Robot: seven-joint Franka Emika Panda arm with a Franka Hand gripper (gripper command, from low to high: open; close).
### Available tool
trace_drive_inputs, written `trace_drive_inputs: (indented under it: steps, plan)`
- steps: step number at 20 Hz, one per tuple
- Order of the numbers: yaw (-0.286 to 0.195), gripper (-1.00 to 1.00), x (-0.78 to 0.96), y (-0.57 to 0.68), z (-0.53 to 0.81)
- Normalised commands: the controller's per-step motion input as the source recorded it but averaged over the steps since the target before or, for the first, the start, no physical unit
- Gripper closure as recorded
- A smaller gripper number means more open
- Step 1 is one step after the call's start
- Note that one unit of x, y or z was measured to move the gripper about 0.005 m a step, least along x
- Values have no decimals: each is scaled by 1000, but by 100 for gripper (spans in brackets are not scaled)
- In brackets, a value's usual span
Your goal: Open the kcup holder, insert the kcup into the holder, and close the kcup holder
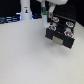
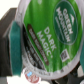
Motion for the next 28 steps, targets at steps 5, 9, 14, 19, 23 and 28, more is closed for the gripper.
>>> trace_drive_inputs:
  steps: [5, 9, 14, 19, 23, 28]
  plan:
    - [85, 100, 243, 518, 345]
    - [84, 100, 163, 534, 264]
    - [78, 100, 142, 545, 199]
    - [80, 100, 121, 547, 132]
    - [81, 100, 46, 543, 64]
    - [85, 100, 6, 517, -15]
